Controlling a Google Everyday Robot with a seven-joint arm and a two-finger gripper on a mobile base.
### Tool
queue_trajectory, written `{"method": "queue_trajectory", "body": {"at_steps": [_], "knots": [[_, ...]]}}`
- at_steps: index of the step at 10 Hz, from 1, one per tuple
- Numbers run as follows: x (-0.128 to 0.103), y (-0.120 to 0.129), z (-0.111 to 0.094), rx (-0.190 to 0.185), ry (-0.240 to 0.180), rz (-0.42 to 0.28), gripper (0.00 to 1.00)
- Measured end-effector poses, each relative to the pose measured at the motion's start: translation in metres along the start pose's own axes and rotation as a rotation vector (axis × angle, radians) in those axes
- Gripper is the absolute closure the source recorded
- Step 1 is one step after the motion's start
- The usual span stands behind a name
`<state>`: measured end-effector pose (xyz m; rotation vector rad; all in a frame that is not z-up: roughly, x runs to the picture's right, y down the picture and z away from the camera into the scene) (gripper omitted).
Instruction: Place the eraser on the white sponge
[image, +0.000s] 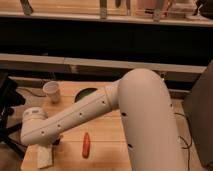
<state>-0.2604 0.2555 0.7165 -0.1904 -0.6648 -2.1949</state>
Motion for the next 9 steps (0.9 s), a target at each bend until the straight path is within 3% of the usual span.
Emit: {"method": "queue_trajectory", "body": {"at_steps": [2, 5, 7, 9], "knots": [[-0.001, -0.011, -0.008, 0.047, 0.007, -0.026, 0.22], [-0.008, -0.028, 0.000, 0.129, -0.037, -0.058, 0.20], [-0.015, -0.035, 0.008, 0.154, -0.084, -0.068, 0.20], [-0.020, -0.034, 0.009, 0.147, -0.094, -0.061, 0.20]]}}
